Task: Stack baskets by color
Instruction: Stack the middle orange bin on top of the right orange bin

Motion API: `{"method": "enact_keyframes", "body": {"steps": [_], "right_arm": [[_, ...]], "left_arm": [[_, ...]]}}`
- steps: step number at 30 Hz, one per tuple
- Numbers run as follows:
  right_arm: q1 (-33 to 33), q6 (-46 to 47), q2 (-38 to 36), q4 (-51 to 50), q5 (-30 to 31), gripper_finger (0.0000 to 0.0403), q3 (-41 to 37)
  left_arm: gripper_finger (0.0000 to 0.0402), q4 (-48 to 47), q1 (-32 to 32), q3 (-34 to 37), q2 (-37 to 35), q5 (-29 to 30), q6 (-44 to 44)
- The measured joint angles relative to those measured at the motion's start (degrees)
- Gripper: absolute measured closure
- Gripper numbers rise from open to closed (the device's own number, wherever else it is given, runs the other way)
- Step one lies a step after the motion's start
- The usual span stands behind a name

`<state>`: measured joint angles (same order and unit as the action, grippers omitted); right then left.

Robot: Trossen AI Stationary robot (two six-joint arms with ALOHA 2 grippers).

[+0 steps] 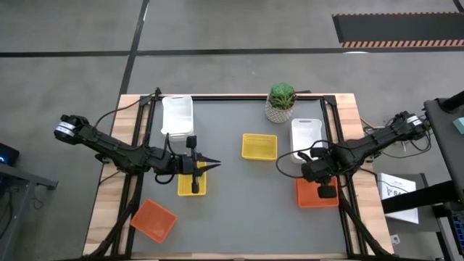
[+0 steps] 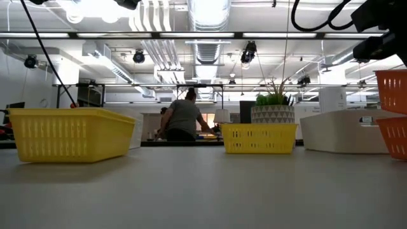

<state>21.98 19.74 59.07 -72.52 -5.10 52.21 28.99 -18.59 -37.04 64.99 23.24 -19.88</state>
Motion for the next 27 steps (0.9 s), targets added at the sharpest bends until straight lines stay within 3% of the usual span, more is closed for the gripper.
{"method": "enact_keyframes", "body": {"steps": [13,27], "right_arm": [[-0.3,-0.2,1.8,2.0,0.1,0.0390,-1.6],[-0.3,-0.2,2.5,1.3,0.2,0.0289,-0.6]], "left_arm": [[0.0385,0.0,0.0,0.0,0.0,0.0,0.0],[0.0385,0.0,0.0,0.1,0.0,0.0,0.0]]}}
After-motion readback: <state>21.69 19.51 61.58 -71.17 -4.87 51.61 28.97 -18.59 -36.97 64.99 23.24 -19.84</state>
